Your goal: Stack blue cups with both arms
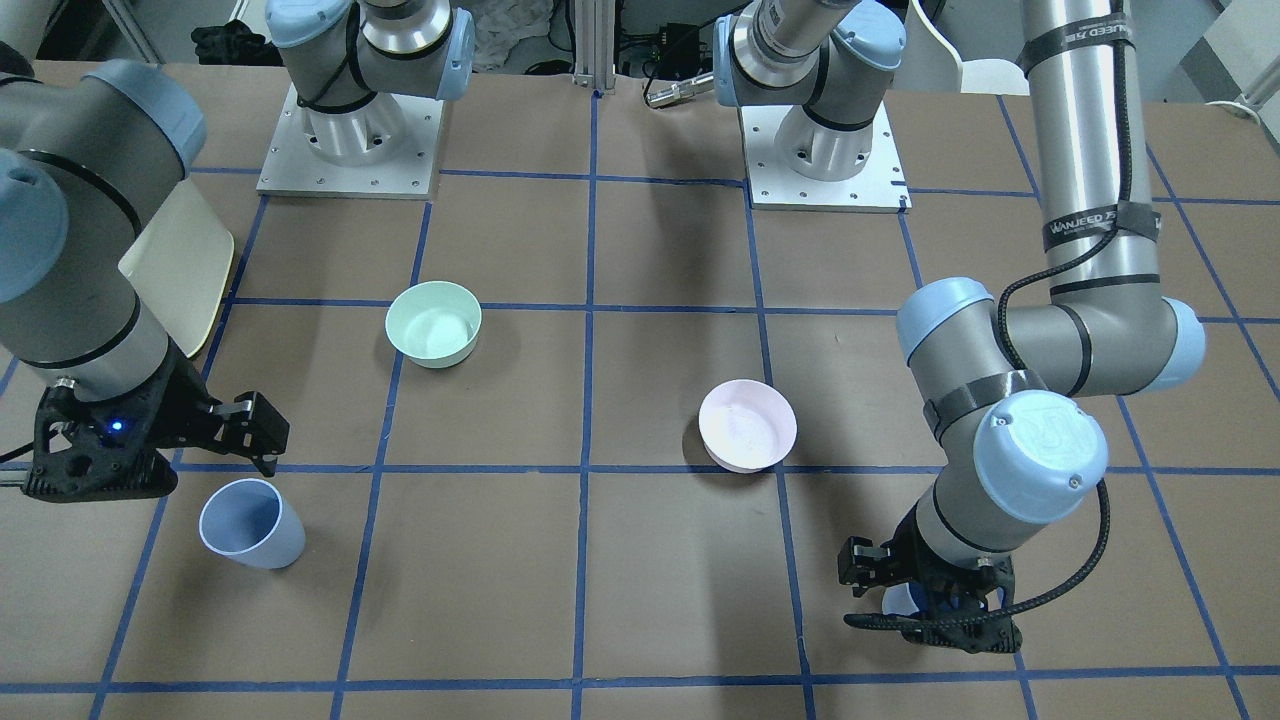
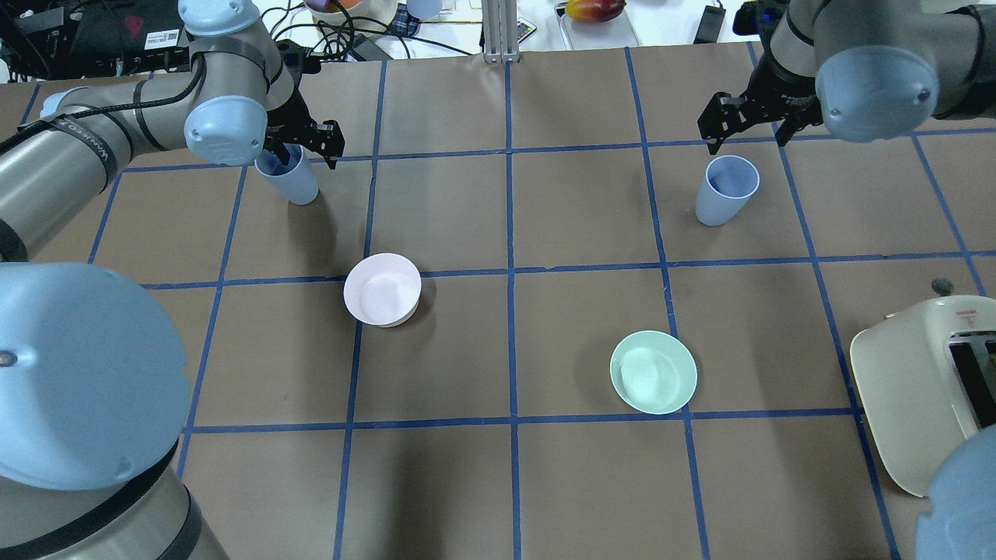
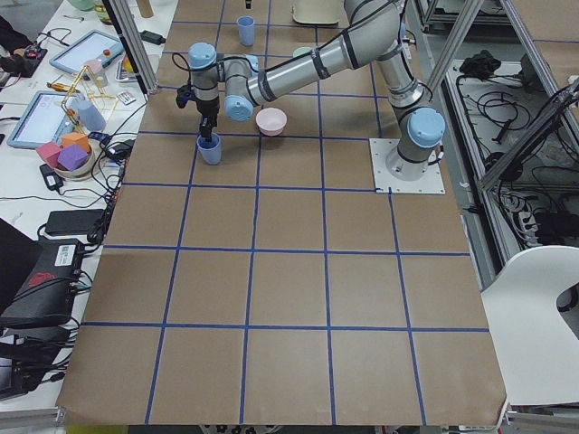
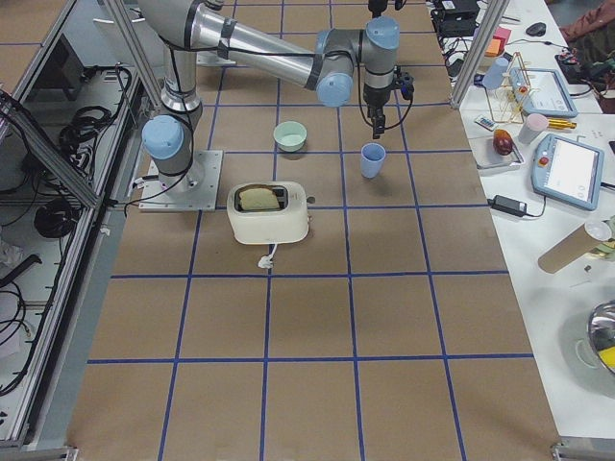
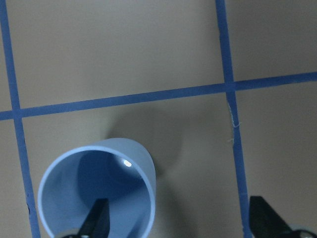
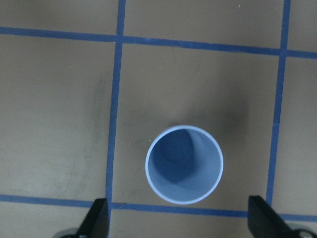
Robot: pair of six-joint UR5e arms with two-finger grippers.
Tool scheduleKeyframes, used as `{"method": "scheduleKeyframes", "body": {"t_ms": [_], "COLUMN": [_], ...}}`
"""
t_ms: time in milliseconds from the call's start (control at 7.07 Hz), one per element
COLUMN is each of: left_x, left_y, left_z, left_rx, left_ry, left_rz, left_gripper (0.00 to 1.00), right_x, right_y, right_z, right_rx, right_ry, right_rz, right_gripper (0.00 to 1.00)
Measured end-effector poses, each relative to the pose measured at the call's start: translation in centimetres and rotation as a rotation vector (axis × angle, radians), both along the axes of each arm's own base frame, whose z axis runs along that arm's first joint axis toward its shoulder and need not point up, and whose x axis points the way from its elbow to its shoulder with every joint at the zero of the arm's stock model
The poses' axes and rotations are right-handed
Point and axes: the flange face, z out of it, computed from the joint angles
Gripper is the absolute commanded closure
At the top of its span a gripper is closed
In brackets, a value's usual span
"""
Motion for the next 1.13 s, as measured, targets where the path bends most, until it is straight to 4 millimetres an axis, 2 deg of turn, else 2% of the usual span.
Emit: {"method": "scheduleKeyframes", "body": {"t_ms": [424,707,848,990,1131], "left_x": [0.2,-0.6,-2.7,-6.6,-12.1], "left_y": [-0.1,-0.2,0.0,0.3,1.1], "left_z": [0.0,0.6,1.0,1.5,2.2], "left_rx": [-0.007,-0.018,-0.028,-0.045,-0.062], "left_ry": [-0.018,-0.017,-0.007,0.004,0.019], "left_rz": [-0.030,-0.015,0.015,0.044,0.076], "left_gripper": [1.00,1.00,1.00,1.00,1.00], "right_x": [-5.3,-6.4,-6.4,-6.5,-6.5], "right_y": [-1.9,-1.9,-1.8,-1.8,-2.0], "right_z": [-2.6,-4.6,-5.9,-6.9,-7.9], "right_rx": [-0.034,-0.002,0.019,0.033,0.048], "right_ry": [0.019,0.008,0.002,-0.002,-0.006], "right_rz": [0.064,0.073,0.073,0.072,0.067], "right_gripper": [0.00,0.00,0.00,0.00,0.00]}}
